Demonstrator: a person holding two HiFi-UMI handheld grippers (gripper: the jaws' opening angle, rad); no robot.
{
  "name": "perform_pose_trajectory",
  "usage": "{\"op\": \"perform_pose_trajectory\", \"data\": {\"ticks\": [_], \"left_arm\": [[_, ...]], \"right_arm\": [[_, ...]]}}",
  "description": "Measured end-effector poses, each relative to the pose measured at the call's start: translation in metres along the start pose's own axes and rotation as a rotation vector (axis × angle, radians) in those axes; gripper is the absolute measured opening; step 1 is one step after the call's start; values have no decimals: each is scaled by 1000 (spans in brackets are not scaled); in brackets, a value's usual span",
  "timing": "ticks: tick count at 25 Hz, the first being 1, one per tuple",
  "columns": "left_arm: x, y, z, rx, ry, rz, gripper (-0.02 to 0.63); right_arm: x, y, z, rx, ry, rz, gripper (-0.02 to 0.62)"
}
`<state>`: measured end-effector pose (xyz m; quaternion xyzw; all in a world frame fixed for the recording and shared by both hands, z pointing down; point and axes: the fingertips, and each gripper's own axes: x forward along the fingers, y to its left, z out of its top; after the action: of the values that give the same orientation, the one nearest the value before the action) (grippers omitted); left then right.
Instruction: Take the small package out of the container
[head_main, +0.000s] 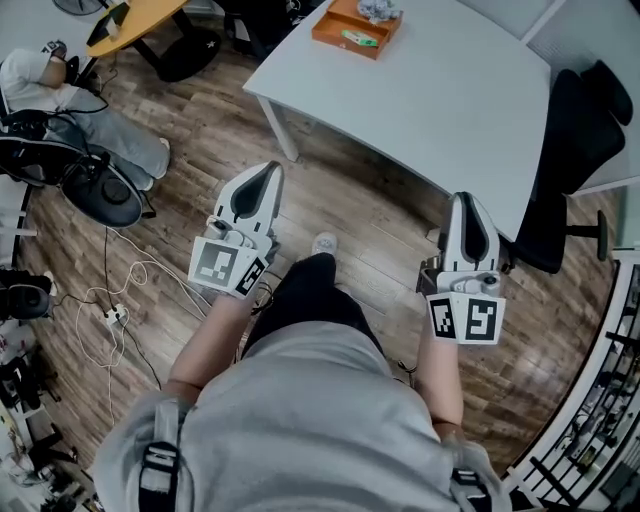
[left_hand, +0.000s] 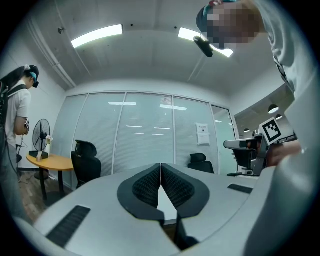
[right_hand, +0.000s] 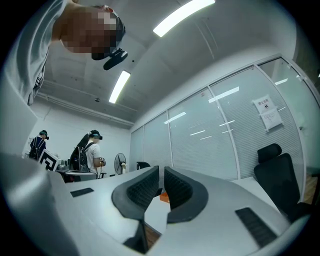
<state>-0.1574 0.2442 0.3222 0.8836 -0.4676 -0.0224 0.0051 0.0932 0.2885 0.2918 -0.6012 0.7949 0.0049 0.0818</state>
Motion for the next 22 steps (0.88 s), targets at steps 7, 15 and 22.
{"op": "perform_pose_trajectory", "data": {"ticks": [7, 15, 22], "left_arm": [[69, 64, 3, -15, -26, -3, 21], [155, 113, 16, -9, -52, -88, 21], [211, 129, 1, -36, -16, -97, 21]], "right_arm": [[93, -7, 0, -24, -21, 8, 63], [170, -20, 4, -44, -46, -42, 63], [212, -55, -9, -31, -5, -60, 63]]}}
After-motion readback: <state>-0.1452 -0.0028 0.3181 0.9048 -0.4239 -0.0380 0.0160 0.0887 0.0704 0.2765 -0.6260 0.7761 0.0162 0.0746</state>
